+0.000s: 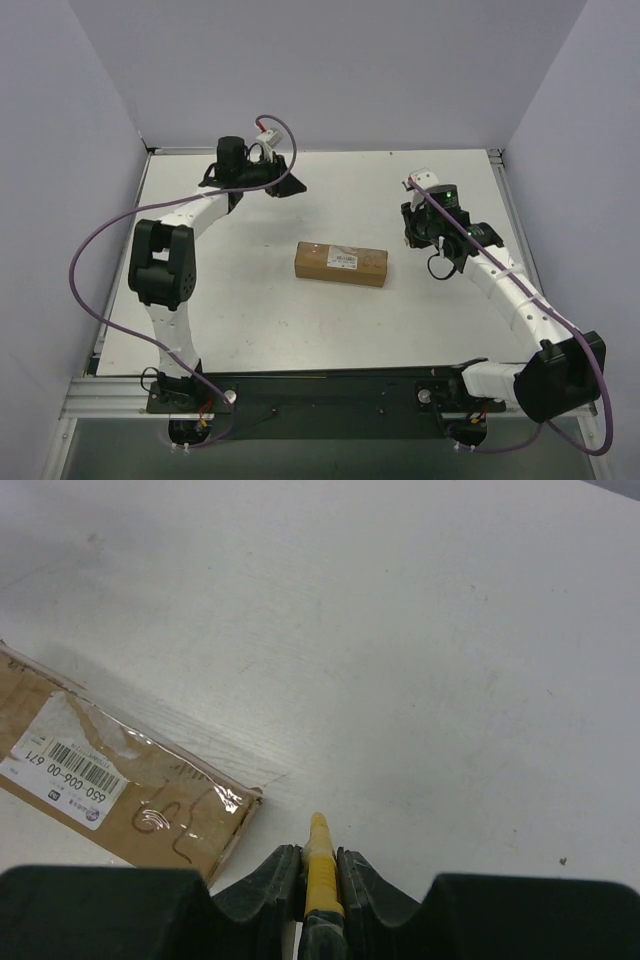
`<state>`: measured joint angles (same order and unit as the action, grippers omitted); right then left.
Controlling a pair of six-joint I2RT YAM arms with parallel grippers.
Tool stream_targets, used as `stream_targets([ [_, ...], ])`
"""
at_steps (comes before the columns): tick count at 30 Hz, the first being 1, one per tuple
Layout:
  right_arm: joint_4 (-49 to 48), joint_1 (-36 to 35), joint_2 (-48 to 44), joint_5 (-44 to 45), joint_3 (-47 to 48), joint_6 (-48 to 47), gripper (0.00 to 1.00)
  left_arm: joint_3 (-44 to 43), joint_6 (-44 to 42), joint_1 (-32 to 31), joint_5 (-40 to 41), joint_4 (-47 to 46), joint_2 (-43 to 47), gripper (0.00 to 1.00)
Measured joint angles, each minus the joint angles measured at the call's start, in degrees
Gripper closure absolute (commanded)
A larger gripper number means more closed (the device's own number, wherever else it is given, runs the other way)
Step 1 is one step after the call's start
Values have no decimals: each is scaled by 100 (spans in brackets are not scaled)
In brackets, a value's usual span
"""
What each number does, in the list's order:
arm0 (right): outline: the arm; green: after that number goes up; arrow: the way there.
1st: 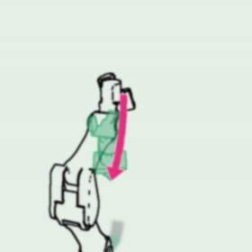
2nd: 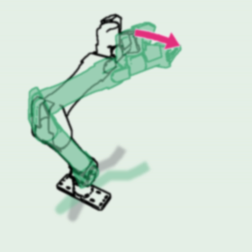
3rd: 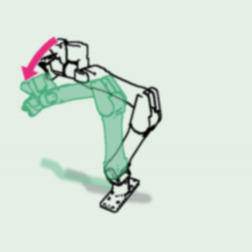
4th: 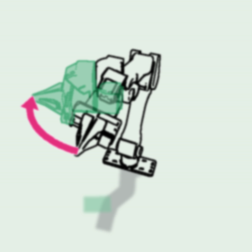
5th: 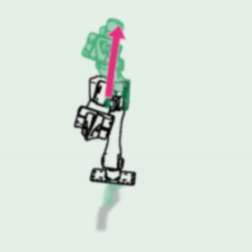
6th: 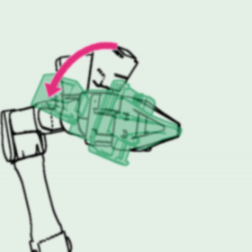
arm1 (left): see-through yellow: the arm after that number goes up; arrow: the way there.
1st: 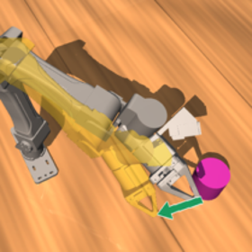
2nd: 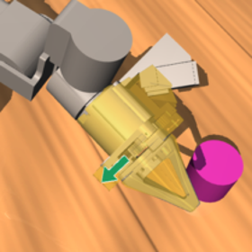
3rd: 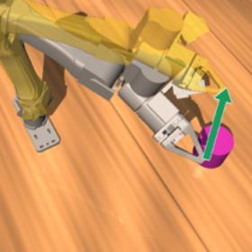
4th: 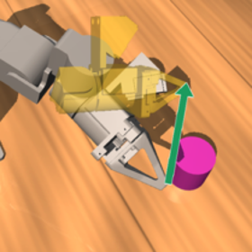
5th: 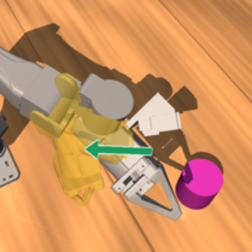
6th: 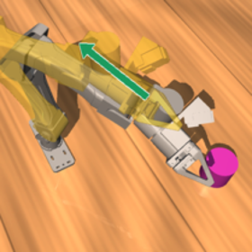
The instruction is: Unpack the express box
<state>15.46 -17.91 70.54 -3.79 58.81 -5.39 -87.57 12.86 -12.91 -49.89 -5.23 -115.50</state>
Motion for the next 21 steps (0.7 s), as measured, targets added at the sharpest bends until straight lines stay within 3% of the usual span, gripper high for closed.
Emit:
stream_targets([
  [11,-142,-601,560,74,-173,-109,100,1329,-693,-350,195,407,424,62],
  [21,-304,-1071,1095,-4,138,-306,100,3040,-846,-136,212,750,2140,62],
])
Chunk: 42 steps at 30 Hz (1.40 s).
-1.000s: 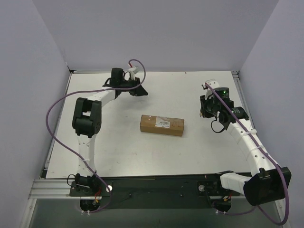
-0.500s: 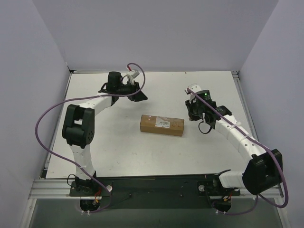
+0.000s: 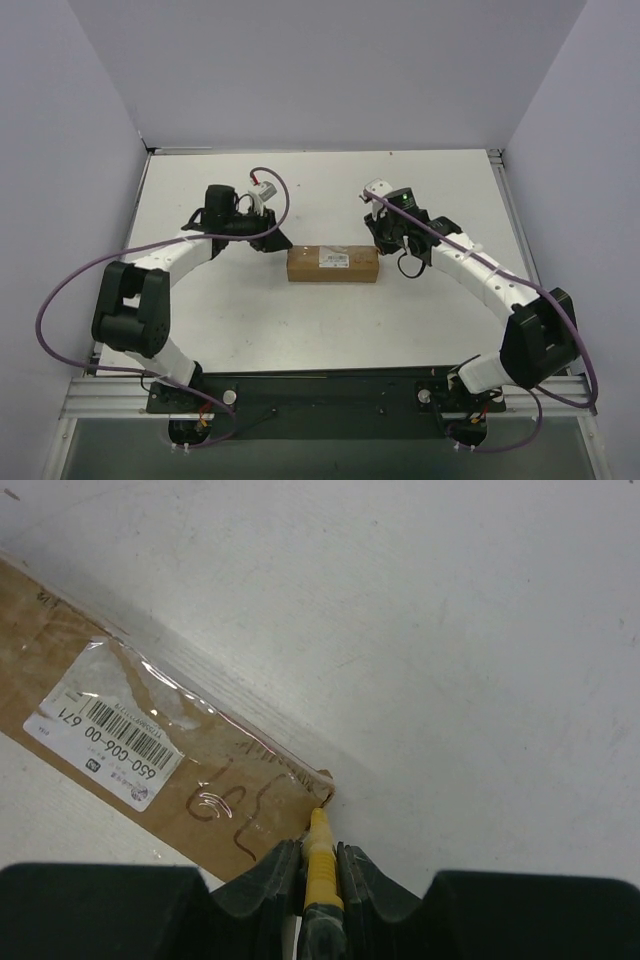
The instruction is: Unpack the express box
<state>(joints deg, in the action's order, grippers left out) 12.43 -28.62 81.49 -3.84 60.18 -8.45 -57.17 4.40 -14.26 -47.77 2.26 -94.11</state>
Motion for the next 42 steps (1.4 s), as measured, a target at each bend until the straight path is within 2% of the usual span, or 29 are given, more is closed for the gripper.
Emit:
stream_targets([
  [7,-315,-105,986,0,890,-157,100,791,-361,195,4,297,977,62],
  [14,-365,-9,1158,24,1128,-223,100,721,-728,240,48,649,1106,59],
  [16,-361,94,1091,33,1126,-210,100,494,-726,227,94,693,942,50],
  [19,-361,284,857,44,1080,-179,100,-140,-688,90,304,728,487,44],
  [24,-345,608,243,-4,890,-42,100,-1537,-723,-487,638,833,-612,39],
  [29,-363,837,-140,-81,656,94,100,-2343,-498,-1021,662,769,-1443,37],
  [34,-361,872,-278,-173,452,138,100,-2677,-264,-1104,704,713,-2087,35],
  [42,-361,879,-352,-227,238,160,100,-2664,-15,-1088,610,647,-2389,35],
])
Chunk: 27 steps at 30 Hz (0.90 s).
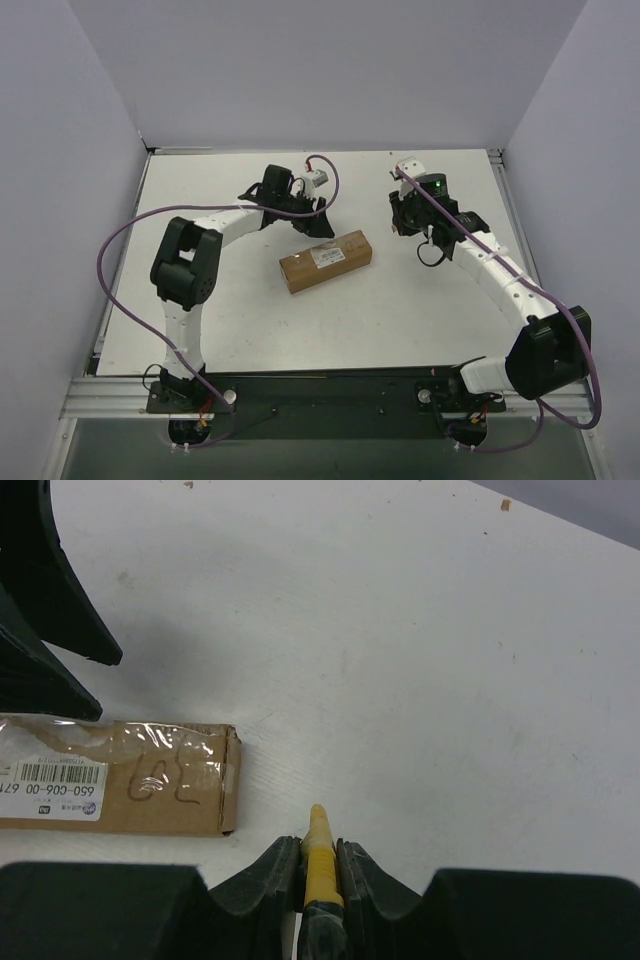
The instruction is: Unpack the express box
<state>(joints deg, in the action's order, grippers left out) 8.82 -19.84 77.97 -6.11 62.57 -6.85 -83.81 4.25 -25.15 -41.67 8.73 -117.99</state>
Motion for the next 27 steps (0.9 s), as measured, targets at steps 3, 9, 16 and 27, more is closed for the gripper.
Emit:
stream_targets([
  [3,4,0,0,-33,-48,9,100,164,24,0,-42,-149,24,35],
  [9,2,2,0,-146,-72,98,100,870,-11,11,-96,-295,376,37],
  [16,7,4,-11,-341,-179,227,100,1314,-540,11,-103,-83,815,42],
  [27,39,2,-299,-481,-295,319,100,1185,-824,37,-289,295,1019,38],
])
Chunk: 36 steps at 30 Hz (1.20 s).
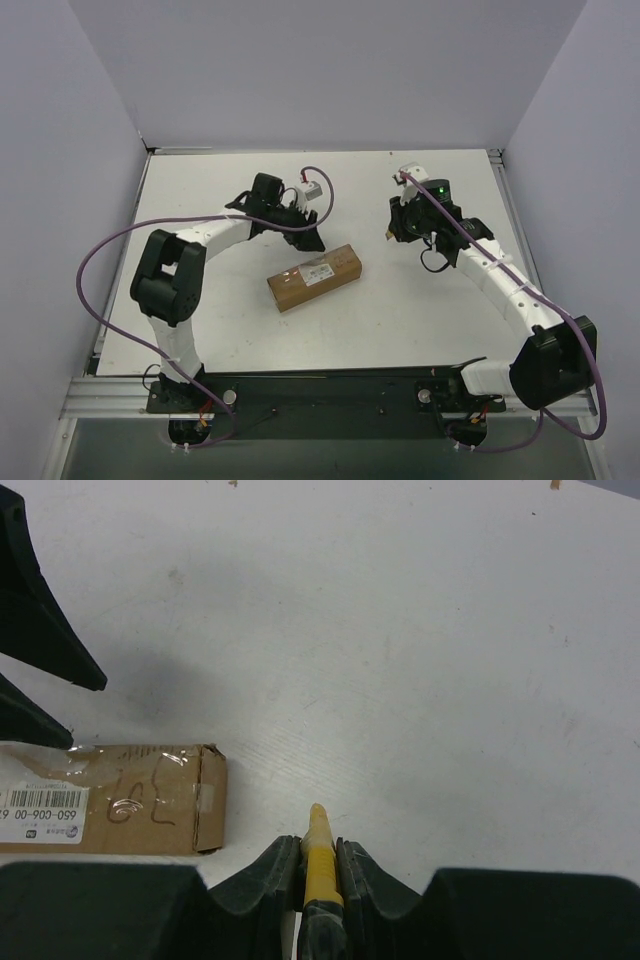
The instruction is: Unpack the express box
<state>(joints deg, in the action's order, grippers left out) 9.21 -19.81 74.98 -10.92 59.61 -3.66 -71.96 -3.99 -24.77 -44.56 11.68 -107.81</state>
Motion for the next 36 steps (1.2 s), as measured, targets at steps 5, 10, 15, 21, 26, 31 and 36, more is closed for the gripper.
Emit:
stream_targets([
  [5,-109,-142,-4,317,-4,181,100,-706,297,-28,-236,-269,-188,39],
  [10,-376,-647,-50,894,-59,269,100,-732,586,-146,-278,-435,-389,38],
  [15,-411,-765,-52,962,-61,490,100,-730,673,-398,-98,-452,-664,38],
  [21,-435,-813,-98,638,-190,599,100,-726,662,-654,345,-415,-815,43],
  [26,-522,-1080,-111,581,-341,671,100,-675,785,-647,339,-474,-828,46],
  [31,-870,-1469,-111,866,-603,752,100,-518,1003,-623,223,-719,-824,48],
  [36,-1102,-1751,-111,1368,-793,815,100,-407,1172,-608,122,-938,-824,50],
])
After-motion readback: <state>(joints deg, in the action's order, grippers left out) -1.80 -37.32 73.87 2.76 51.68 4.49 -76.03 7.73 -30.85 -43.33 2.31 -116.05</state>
